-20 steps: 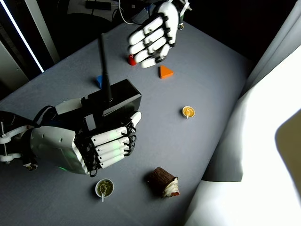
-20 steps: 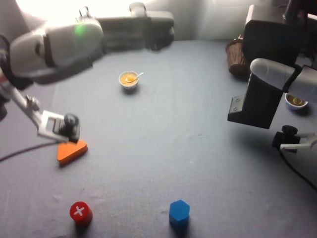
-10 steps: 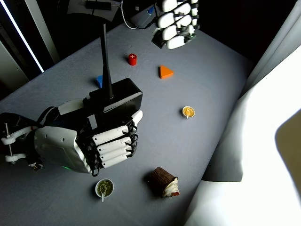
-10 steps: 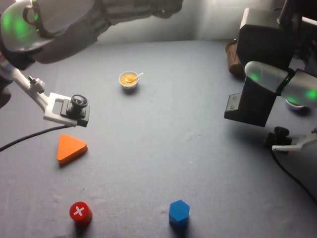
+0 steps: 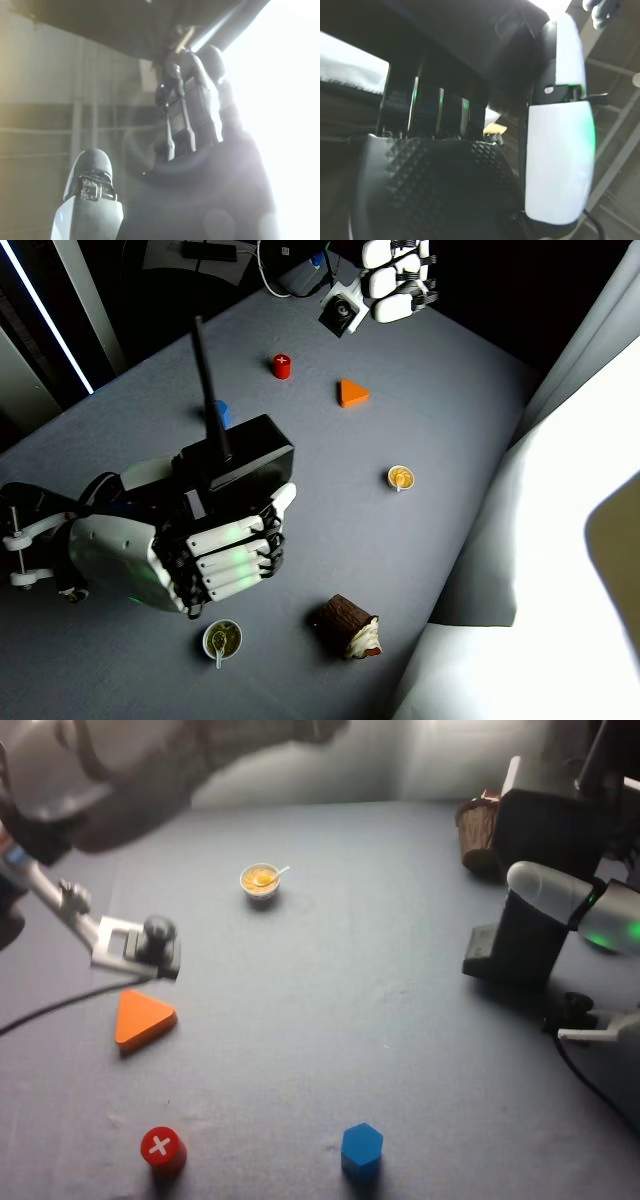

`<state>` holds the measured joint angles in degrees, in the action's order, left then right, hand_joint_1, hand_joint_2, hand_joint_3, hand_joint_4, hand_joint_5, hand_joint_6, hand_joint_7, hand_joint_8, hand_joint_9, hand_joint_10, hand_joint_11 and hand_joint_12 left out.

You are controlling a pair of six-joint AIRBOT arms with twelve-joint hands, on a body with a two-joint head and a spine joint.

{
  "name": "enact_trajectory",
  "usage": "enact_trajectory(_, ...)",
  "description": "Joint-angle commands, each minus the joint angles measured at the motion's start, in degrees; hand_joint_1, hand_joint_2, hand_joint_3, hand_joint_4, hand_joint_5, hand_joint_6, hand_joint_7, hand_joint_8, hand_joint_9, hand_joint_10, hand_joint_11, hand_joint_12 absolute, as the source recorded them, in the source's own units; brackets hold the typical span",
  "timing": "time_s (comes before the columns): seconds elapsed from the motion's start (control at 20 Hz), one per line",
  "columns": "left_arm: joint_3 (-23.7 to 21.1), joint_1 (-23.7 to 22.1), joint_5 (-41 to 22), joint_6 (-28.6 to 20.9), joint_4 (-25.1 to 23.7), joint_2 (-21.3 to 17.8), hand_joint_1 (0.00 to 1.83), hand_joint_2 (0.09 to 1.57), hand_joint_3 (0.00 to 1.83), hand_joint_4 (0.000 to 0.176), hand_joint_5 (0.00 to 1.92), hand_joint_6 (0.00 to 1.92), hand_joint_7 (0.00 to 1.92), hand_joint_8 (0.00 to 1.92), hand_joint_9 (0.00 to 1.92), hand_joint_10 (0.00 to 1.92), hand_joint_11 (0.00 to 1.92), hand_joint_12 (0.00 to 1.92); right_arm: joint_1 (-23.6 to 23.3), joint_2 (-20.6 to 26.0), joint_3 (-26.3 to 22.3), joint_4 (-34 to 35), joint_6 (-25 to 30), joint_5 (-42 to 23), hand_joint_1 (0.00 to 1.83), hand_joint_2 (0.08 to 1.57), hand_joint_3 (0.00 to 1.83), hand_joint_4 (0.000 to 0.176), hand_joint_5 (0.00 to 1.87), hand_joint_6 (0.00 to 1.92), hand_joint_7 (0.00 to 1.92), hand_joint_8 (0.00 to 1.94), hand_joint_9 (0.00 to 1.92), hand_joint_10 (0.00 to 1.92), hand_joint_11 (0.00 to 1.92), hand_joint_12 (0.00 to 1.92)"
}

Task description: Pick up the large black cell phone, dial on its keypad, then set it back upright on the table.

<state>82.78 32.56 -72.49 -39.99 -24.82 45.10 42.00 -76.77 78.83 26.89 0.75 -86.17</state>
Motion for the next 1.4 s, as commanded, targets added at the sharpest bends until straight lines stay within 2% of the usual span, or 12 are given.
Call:
enact_trajectory(0.0,-0.4,-1.1,-5.6,-0.5,4.1,-0.4,0.00,1.21,0.00,0.000,0.32,0.00,0.39,0.00,0.35,0.00,0.00,0.74,0.1,0.4,0.3,-0.6,1.2,-8.4,1.47,1.14,0.00,0.000,0.90,0.79,0.83,1.18,0.86,1.31,0.82,1.57)
enact_trajectory(0.25,-0.7,-0.3,-5.6,-0.4,4.0,-0.1,0.00,1.21,0.00,0.000,0.31,0.00,0.40,0.00,0.36,0.00,0.00,0.74,1.4,0.3,0.5,0.3,1.2,-9.3,1.49,1.14,0.00,0.000,0.90,0.78,0.83,1.17,0.83,1.32,0.83,1.63)
enact_trajectory(0.55,-0.4,-3.5,-5.1,-0.4,2.1,0.3,0.00,1.21,0.00,0.000,0.32,0.00,0.43,0.00,0.39,0.00,0.00,0.80,1.8,0.0,0.6,1.7,1.4,-9.7,1.49,1.14,0.00,0.000,0.95,0.71,0.81,1.21,0.83,1.31,0.83,1.61)
enact_trajectory(0.6,-0.2,-3.7,-5.1,-0.4,2.1,0.4,0.00,1.22,0.00,0.000,0.32,0.00,0.42,0.00,0.37,0.00,0.00,0.77,1.8,-0.1,0.7,2.1,1.5,-9.9,1.48,1.14,0.00,0.000,0.95,0.79,0.78,1.17,0.84,1.30,0.82,1.61)
enact_trajectory(0.65,-0.1,-3.9,-5.1,-0.4,2.0,0.5,0.00,1.21,0.00,0.000,0.29,0.00,0.40,0.00,0.37,0.00,0.00,0.76,1.8,-0.1,0.7,2.4,1.5,-10.0,1.49,1.14,0.00,0.000,0.95,0.77,0.79,1.18,0.85,1.28,0.84,1.60)
enact_trajectory(0.7,0.0,-4.0,-5.1,-0.4,2.0,0.5,0.00,1.21,0.00,0.000,0.30,0.00,0.42,0.01,0.39,0.01,0.00,0.80,1.8,-0.2,0.7,2.7,1.5,-10.1,1.48,1.19,0.01,0.000,0.80,1.00,0.68,1.29,0.76,1.38,0.72,1.67)
enact_trajectory(0.75,0.0,-4.0,-5.1,-0.4,2.0,0.5,0.00,1.21,0.00,0.000,0.32,0.01,0.43,0.01,0.40,0.01,0.00,0.80,1.9,-0.3,0.7,2.8,1.5,-10.3,1.48,1.15,0.00,0.000,0.88,0.90,0.76,1.20,0.84,1.30,0.81,1.63)
enact_trajectory(0.8,0.0,-4.1,-5.0,-0.4,1.8,0.6,0.00,1.21,0.00,0.000,0.33,0.01,0.43,0.01,0.40,0.01,0.00,0.80,2.0,-0.4,0.6,2.9,1.5,-10.6,1.48,1.15,0.00,0.000,0.89,0.86,0.78,1.22,0.84,1.29,0.86,1.59)
enact_trajectory(1.0,0.2,-4.3,-5.0,-0.4,1.8,0.7,0.00,1.21,0.00,0.000,0.33,0.01,0.44,0.01,0.41,0.01,0.00,0.86,2.4,-0.9,0.5,3.4,1.5,-11.5,1.48,1.13,0.00,0.000,0.90,0.88,0.80,1.13,0.87,1.25,0.88,1.56)
enact_trajectory(1.05,0.3,-4.4,-5.0,-0.4,1.8,0.7,0.00,1.21,0.00,0.000,0.33,0.01,0.44,0.00,0.41,0.01,0.00,0.83,2.5,-1.0,0.5,3.4,1.6,-11.6,1.48,1.14,0.00,0.000,0.87,0.96,0.79,1.10,0.85,1.28,0.88,1.55)
enact_trajectory(1.15,0.4,-4.4,-5.0,-0.4,1.8,0.7,0.00,1.21,0.00,0.000,0.34,0.00,0.46,0.01,0.43,0.01,0.00,0.86,2.5,-1.1,0.4,3.5,1.6,-11.9,1.48,1.15,0.00,0.000,0.86,1.00,0.77,1.10,0.84,1.31,0.89,1.54)
enact_trajectory(1.35,0.4,-4.4,-5.0,-0.4,1.9,0.7,0.00,1.20,0.00,0.005,0.32,0.00,0.46,0.01,0.43,0.00,0.00,0.90,2.7,-1.1,0.4,3.5,1.7,-12.0,1.48,1.13,0.00,0.000,0.91,0.93,0.82,1.05,0.89,1.21,0.90,1.53)
